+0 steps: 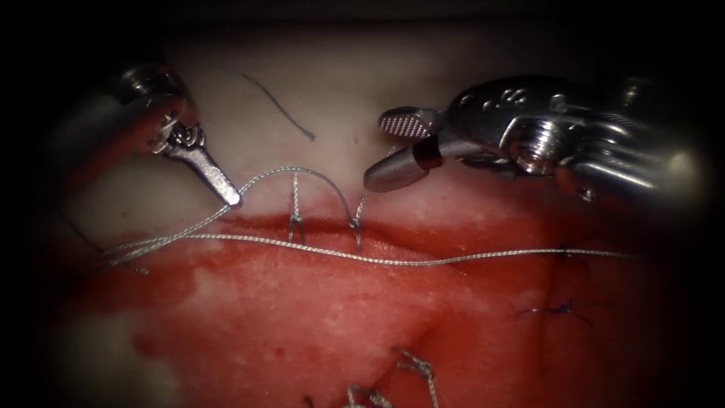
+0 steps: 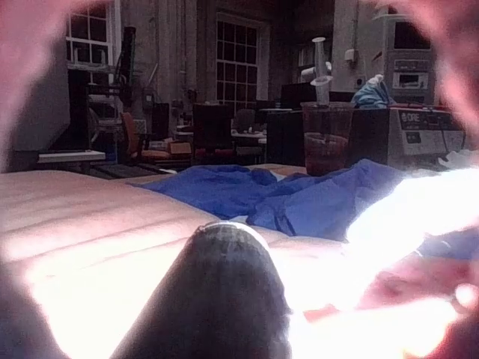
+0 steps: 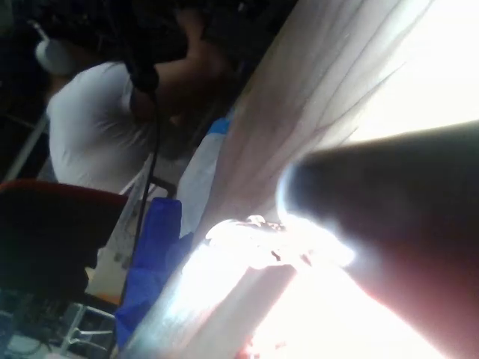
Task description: Wound Closure
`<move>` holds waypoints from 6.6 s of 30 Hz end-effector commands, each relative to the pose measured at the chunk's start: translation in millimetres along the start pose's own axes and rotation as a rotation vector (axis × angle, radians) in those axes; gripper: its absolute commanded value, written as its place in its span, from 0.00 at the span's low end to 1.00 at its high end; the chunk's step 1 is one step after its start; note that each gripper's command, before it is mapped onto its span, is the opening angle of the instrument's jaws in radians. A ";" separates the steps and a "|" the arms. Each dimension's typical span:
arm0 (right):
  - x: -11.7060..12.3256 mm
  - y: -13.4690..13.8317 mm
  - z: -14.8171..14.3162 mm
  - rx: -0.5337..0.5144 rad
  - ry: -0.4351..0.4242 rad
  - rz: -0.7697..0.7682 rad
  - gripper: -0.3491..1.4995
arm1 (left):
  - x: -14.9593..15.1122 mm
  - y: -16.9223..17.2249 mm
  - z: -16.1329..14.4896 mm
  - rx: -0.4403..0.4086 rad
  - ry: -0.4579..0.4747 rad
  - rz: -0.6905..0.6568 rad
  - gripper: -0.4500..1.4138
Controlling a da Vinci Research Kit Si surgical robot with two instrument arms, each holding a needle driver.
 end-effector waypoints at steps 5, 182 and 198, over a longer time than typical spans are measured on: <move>-1.5 -0.5 1.9 -0.014 -0.003 -0.102 0.56 | 1.2 1.8 -0.2 -0.089 0.046 0.026 0.00; 10.4 -5.3 6.1 -0.227 -0.831 0.349 0.00 | -0.5 2.3 -1.5 0.146 -0.010 0.796 0.00; 6.2 0.8 11.0 -0.653 -0.833 0.445 0.00 | 2.3 -3.7 -2.6 0.128 0.021 0.769 0.00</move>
